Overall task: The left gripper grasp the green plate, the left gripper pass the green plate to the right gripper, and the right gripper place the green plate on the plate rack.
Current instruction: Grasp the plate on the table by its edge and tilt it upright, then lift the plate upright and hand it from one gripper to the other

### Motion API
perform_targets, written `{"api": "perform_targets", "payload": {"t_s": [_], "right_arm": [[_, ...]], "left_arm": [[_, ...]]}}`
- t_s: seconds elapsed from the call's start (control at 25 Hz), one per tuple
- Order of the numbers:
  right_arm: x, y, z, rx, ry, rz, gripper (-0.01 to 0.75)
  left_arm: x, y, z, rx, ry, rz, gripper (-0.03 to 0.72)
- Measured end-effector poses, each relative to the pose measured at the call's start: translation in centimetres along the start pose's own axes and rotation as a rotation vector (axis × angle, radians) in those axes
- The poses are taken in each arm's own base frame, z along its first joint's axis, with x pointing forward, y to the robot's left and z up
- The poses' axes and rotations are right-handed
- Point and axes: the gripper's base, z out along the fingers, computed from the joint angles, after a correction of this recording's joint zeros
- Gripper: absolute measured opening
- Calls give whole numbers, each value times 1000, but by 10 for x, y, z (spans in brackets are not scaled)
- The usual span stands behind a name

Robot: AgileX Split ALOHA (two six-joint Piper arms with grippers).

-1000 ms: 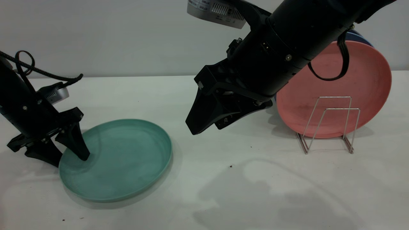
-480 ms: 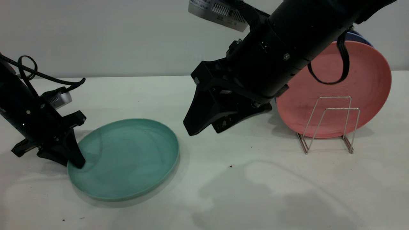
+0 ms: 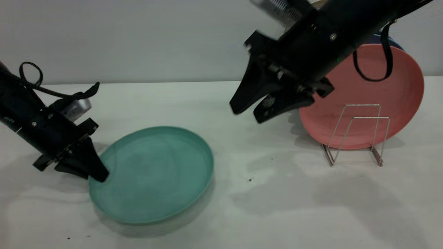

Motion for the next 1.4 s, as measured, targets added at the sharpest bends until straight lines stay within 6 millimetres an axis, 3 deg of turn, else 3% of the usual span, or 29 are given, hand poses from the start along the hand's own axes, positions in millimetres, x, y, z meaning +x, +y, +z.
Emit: {"api": "perform_targets", "payload": {"t_s": [0.2,0.44,0.64,0.92,1.4], "right_arm": [[-15,-17,5,-27,11,20,459],[-26,-28,19,-40,22,22,459],[-30,-35,30,-68,33,53,459],[-24,-43,45,-123,64,109,459],[-23,-45,46,-114,67,101,435]], "left_arm": [[1,-9,-2,84,7,78,19],[-4,-28,-29,71,-53,154,18],[-5,-36,-36,89,-75,159,18],[-7,-52,-23,88,-53,195,18],[-11,-82,-1,91,-49,285,18]]}}
